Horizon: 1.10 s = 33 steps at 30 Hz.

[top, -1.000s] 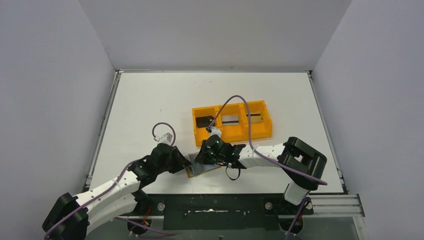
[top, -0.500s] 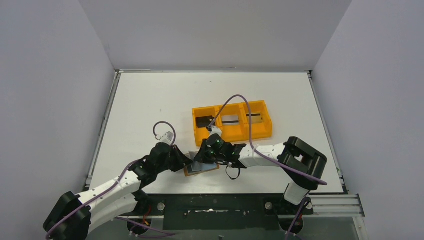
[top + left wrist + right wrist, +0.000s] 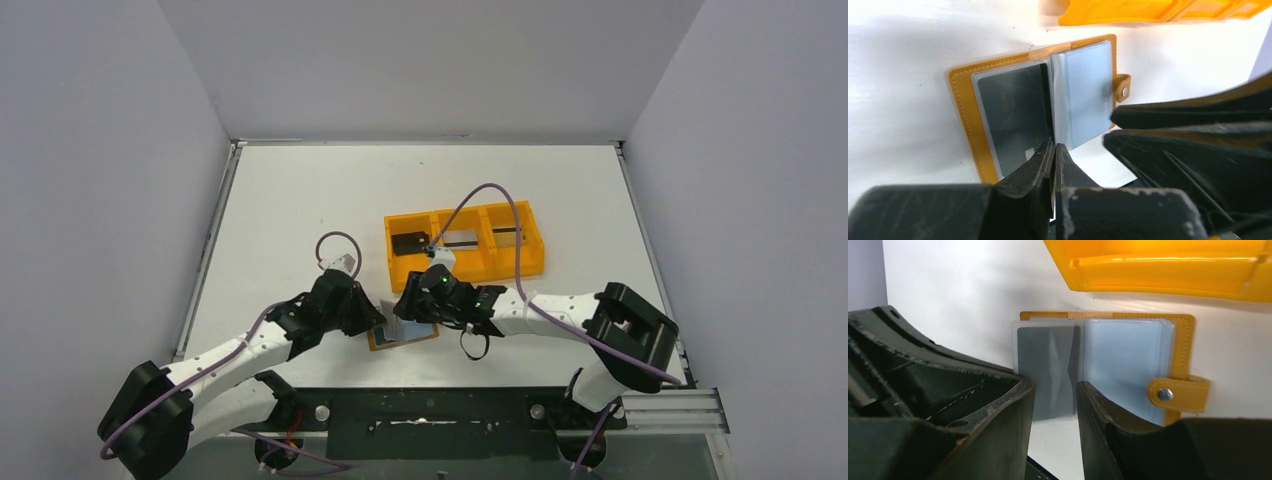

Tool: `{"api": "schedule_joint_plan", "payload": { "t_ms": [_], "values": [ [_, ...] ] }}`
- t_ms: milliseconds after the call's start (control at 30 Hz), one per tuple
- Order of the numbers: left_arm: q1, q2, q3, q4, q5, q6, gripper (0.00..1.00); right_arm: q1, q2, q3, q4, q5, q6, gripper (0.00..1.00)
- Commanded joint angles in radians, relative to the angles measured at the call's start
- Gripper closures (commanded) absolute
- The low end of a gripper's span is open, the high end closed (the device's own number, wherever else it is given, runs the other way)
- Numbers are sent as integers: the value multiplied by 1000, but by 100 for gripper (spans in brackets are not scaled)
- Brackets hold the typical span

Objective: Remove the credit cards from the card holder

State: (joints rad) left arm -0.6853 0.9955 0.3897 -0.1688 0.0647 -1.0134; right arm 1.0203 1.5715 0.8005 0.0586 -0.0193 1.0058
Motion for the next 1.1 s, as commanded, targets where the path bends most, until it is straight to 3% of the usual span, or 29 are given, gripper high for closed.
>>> {"api": "schedule_joint_plan", "payload": {
  "t_ms": [0, 100, 233, 467, 633, 900, 1067],
  "values": [
    [7, 78, 112, -74, -9, 71, 100, -8, -101, 0, -121, 157, -13, 62],
    [3, 139, 189, -127, -22, 109, 100, -21, -96, 12, -249, 238, 30, 65],
    [-3, 208, 260, -141, -5, 152, 93, -37, -83, 7, -320, 272, 65, 71],
    [-53, 318, 341, -78, 47, 158, 76, -55, -109, -59, -253, 230, 99, 72],
    [-90, 379, 327, 16, 113, 130, 72, -64, -173, -91, -251, 254, 120, 71],
    [-114, 324, 311, 36, 74, 123, 62, -65, -310, -181, -136, 258, 118, 70],
    [-110, 309, 302, -2, 39, 123, 58, -65, -315, -190, -71, 215, 90, 71]
  ]
}}
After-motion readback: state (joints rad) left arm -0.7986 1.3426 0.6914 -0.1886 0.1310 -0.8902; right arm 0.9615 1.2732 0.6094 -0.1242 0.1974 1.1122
